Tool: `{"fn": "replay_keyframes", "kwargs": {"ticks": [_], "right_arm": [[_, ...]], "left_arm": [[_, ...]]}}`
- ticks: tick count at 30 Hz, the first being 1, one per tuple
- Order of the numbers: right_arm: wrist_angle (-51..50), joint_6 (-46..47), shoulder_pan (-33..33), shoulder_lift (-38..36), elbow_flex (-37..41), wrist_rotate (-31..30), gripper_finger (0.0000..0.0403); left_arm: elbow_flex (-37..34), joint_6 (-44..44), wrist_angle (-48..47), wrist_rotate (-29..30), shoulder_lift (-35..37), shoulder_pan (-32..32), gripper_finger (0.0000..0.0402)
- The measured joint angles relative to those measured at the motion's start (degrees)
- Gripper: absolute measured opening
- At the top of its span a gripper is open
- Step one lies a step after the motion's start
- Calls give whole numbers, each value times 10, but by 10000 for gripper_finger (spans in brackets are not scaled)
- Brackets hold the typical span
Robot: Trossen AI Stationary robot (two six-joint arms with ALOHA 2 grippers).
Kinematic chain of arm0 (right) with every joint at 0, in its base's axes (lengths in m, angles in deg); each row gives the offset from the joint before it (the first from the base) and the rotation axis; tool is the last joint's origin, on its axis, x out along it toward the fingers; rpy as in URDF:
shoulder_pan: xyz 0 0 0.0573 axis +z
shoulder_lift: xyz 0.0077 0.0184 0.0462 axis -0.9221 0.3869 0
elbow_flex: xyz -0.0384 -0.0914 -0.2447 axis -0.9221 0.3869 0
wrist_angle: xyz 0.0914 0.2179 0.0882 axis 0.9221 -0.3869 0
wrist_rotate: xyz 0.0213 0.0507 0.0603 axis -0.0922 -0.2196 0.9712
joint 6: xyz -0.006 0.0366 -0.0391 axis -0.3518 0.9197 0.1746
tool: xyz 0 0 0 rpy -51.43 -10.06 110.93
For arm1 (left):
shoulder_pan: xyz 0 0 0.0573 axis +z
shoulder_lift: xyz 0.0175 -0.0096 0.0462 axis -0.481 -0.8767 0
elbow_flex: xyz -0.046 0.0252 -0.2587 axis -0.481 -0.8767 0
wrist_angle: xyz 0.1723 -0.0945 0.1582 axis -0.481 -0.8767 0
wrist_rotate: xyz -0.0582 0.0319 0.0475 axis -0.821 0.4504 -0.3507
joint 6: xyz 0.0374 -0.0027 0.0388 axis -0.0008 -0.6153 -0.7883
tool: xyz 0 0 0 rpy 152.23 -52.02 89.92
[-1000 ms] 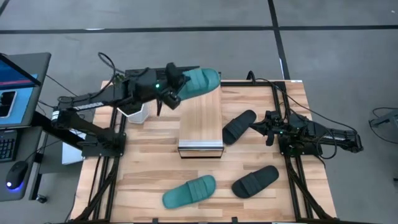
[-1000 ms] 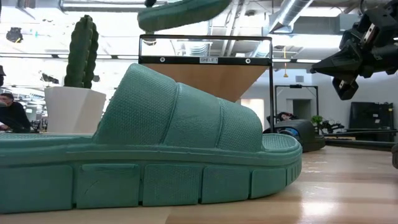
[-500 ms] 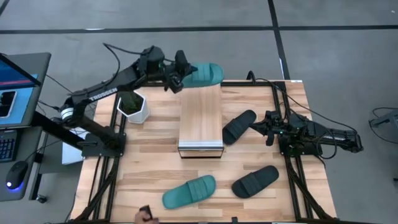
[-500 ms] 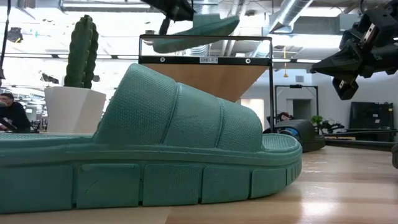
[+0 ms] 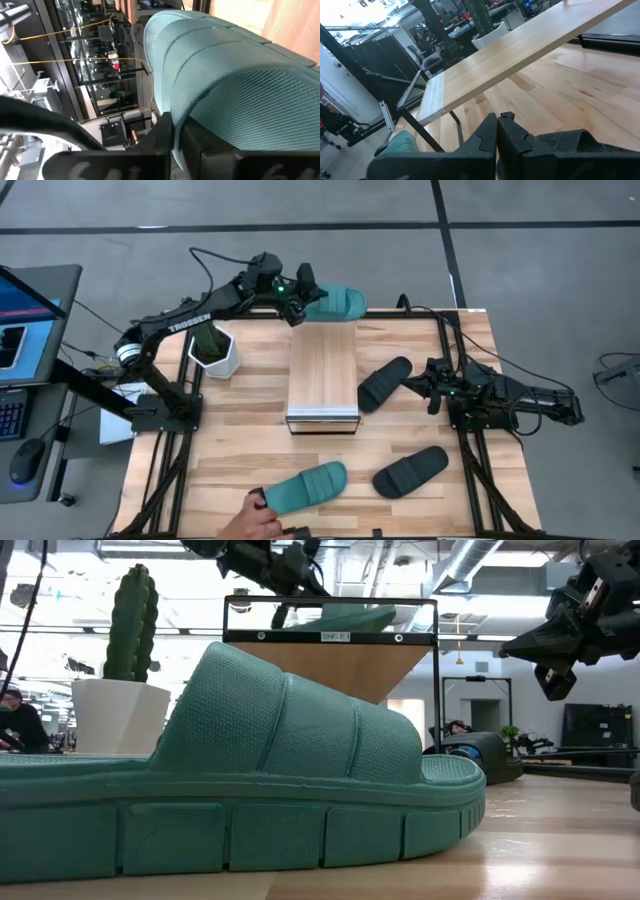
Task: Pick and place slides into the shelf
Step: Put the top green slide on the shelf
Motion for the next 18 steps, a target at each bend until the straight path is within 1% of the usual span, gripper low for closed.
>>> {"fn": "replay_keyframes", "kwargs": {"ticks": [3,7,18], "right_arm": [[0,0,0,0,0,0,1],[0,0,0,0,0,0,1],[0,0,0,0,0,0,1]], "left_arm": [[0,6,4,0,-7,3,0],[0,48,4,-1,-13,8,0],[0,46,-2,20,-54,16,0]]}}
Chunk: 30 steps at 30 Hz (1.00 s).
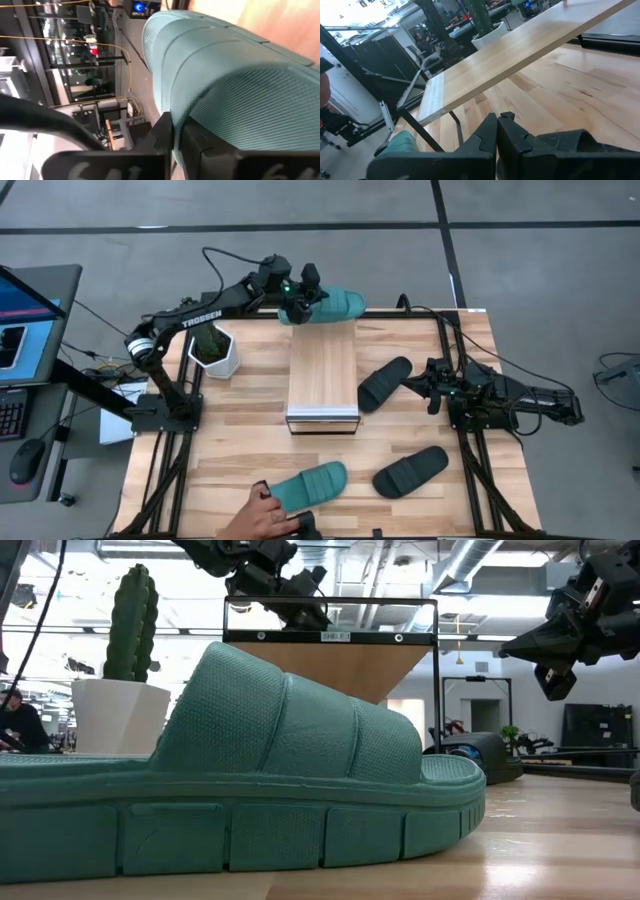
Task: Pick and place slides into the shelf
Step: Put the top green slide on the shelf
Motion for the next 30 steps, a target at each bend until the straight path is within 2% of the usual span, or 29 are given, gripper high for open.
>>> {"fn": "replay_keyframes", "kwargs": {"ticks": [17,30], "right_arm": [[0,0,0,0,0,0,1],[0,0,0,0,0,0,1]], "left_arm": [[0,-26,1,11,-37,0,0],[0,-44,8,15,-39,3,0]]}}
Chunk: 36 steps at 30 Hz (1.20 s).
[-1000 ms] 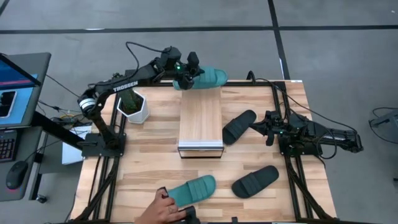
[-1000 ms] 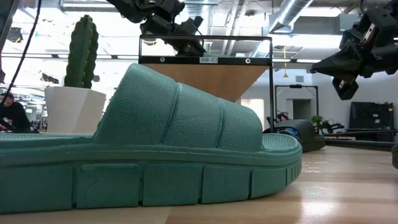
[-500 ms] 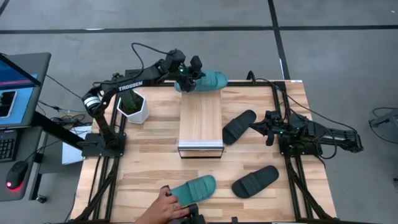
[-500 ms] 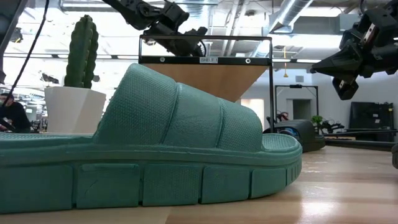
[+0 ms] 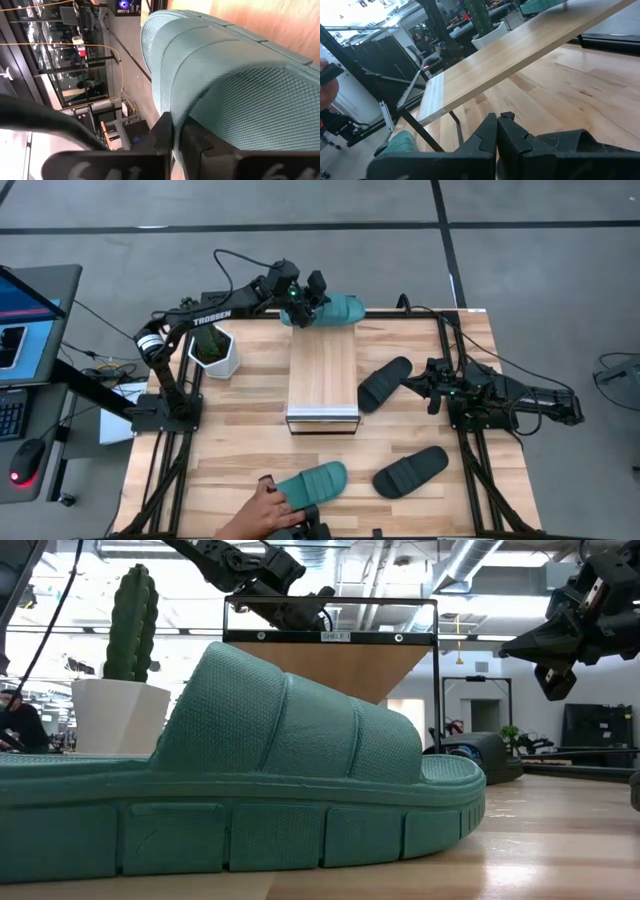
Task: Pick and place slides into the shelf
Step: Put the top green slide on the shelf
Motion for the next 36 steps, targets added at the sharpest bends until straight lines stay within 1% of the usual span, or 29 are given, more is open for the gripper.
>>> {"fn": "replay_keyframes", "kwargs": {"ticks": [13,24,36], "right_arm": [[0,0,0,0,0,0,1],[0,0,0,0,0,0,1],[0,0,0,0,0,0,1]], "left_arm": [[0,-14,0,-2,0,1,1],[0,-5,0,-14,0,1,35],[0,0,0,-19,0,6,39]]}}
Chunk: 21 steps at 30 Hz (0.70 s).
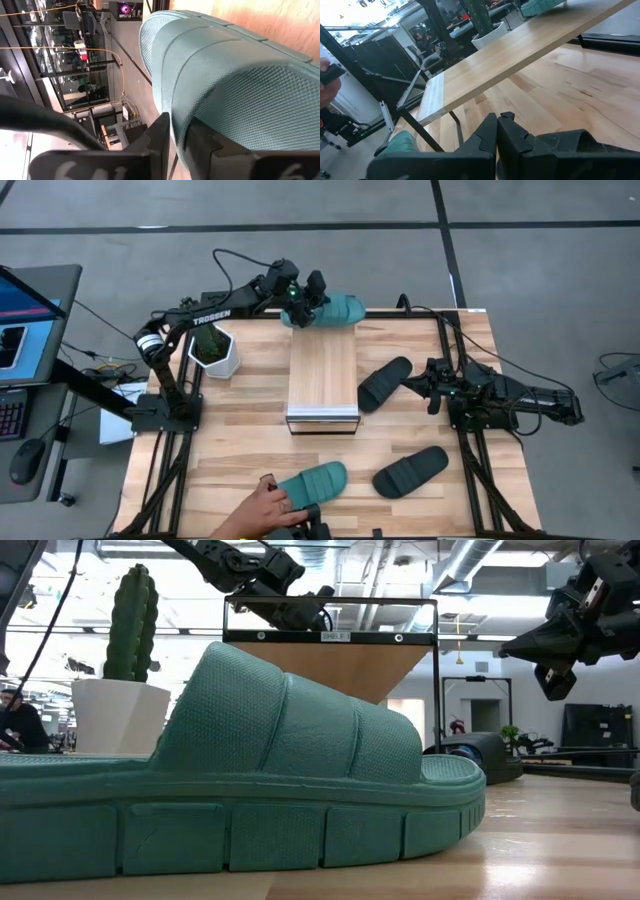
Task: Pick and place slides into the shelf
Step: Put the top green slide on the shelf
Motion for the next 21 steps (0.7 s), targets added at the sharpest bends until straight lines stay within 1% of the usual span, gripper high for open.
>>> {"fn": "replay_keyframes", "kwargs": {"ticks": [14,17,21], "right_arm": [[0,0,0,0,0,0,1],[0,0,0,0,0,0,1],[0,0,0,0,0,0,1]], "left_arm": [[0,4,0,-1,0,9,39],[0,18,0,-15,0,9,39],[0,38,0,-20,0,9,39]]}}
